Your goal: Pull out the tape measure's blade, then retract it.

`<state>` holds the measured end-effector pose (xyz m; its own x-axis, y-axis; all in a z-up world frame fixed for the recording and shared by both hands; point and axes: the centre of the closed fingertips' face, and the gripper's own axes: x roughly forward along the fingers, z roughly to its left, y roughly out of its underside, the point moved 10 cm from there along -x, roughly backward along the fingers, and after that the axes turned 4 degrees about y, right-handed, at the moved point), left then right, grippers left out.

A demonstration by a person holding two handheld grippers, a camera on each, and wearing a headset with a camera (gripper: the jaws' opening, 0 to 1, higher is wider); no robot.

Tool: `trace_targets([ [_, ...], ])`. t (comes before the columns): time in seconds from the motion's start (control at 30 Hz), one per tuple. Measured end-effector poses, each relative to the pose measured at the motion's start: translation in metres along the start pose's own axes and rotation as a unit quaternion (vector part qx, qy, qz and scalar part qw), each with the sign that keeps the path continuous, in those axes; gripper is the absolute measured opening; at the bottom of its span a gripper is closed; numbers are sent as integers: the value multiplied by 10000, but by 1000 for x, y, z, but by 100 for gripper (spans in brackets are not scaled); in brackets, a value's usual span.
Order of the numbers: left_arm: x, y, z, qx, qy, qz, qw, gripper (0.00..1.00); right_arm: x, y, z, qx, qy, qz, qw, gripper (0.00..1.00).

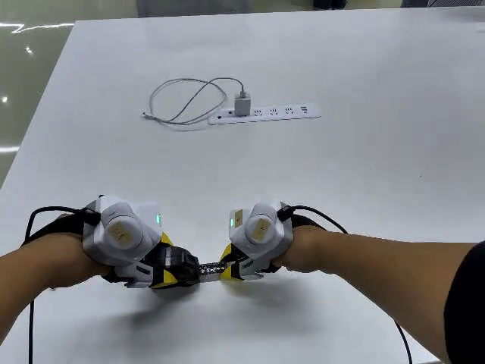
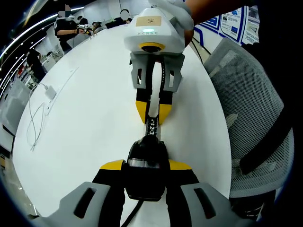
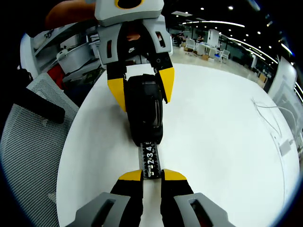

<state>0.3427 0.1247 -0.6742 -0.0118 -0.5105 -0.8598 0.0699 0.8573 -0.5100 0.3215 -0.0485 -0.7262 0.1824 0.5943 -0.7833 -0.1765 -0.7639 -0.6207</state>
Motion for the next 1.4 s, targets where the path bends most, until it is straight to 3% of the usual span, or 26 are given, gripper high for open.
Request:
trace_targets([
  [1.4, 1, -1, 1, -35, 58, 32, 10000, 28, -16, 21, -4, 182, 40, 116, 9998, 9],
])
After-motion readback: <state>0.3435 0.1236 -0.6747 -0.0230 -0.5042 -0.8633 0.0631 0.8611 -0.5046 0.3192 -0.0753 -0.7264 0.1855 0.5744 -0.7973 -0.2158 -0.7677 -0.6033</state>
